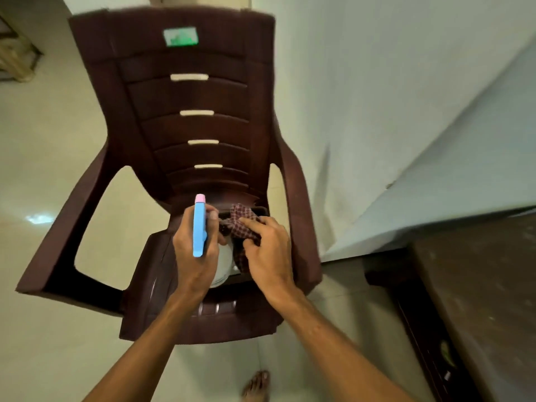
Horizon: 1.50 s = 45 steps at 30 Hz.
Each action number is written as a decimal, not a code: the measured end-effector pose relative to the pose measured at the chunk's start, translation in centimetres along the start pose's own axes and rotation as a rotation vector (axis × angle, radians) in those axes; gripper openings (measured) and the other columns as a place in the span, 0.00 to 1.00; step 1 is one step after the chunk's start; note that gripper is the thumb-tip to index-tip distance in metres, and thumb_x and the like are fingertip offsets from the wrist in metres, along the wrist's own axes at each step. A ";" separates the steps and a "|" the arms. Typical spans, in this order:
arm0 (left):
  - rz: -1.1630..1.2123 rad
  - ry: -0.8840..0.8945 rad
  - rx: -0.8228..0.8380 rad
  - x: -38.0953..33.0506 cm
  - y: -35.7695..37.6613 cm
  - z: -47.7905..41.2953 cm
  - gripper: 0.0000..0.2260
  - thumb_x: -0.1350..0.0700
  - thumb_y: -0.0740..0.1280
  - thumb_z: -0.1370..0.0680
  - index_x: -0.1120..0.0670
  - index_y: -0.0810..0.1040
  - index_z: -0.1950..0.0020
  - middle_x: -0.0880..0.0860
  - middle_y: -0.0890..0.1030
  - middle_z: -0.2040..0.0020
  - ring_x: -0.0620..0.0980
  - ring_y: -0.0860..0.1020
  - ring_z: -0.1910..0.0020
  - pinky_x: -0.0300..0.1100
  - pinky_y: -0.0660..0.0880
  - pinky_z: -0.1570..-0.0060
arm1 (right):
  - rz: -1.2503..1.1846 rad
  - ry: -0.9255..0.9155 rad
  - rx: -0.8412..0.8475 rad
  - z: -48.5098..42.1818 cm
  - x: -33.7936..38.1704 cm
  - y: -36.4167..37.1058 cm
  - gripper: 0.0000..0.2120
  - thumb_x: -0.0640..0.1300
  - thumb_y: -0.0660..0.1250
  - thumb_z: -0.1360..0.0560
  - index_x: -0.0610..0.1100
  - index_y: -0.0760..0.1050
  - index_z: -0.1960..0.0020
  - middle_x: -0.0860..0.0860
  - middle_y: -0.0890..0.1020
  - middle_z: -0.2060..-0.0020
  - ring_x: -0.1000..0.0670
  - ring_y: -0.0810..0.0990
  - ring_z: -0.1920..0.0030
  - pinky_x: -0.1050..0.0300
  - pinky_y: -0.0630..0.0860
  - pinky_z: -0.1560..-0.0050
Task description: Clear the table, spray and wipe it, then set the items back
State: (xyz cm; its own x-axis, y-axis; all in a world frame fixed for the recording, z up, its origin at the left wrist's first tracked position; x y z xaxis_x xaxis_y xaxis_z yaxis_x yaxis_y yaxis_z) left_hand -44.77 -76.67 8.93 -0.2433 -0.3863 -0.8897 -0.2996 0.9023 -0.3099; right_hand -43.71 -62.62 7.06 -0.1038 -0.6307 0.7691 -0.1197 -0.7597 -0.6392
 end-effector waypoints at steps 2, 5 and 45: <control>0.012 0.050 0.016 -4.6 0.9 1.2 0.02 0.58 0.64 0.17 0.56 0.74 0.48 0.47 0.77 0.61 0.52 0.78 0.72 0.50 0.79 0.69 | -0.073 -0.002 -0.073 1.6 0.3 -4.9 0.22 0.39 0.68 0.23 0.52 0.75 0.31 0.55 0.76 0.36 0.54 0.72 0.36 0.63 0.71 0.35; 0.068 0.114 0.077 -11.2 3.6 4.0 0.05 0.56 0.63 0.16 0.55 0.75 0.51 0.48 0.77 0.62 0.53 0.76 0.74 0.49 0.78 0.71 | -0.186 0.027 -0.202 4.1 -1.8 -12.8 0.22 0.38 0.68 0.24 0.51 0.77 0.32 0.54 0.78 0.40 0.53 0.75 0.40 0.55 0.78 0.39; -0.014 0.014 1.228 -27.7 72.3 36.5 0.08 0.53 0.73 0.22 0.50 0.77 0.59 0.50 0.77 0.69 0.50 0.77 0.73 0.52 0.81 0.70 | -0.081 0.985 -0.965 22.2 -58.2 -59.8 0.19 0.39 0.69 0.23 0.43 0.76 0.32 0.46 0.80 0.39 0.51 0.78 0.43 0.55 0.76 0.41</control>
State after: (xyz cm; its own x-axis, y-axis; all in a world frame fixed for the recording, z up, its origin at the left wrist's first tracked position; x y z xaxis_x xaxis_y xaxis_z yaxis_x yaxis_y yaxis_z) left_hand -26.07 6.27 -1.08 -0.2589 -0.3928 -0.8824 0.7639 0.4759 -0.4359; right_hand -8.63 16.02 0.65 -0.6639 0.0881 0.7426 -0.7470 -0.1240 -0.6531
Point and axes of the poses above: each hand's wrist, its own z-axis away from the middle knuckle, its own y-axis out of the palm, x = y × z, the point moved 4 cm from there along -z, towards the middle knuckle
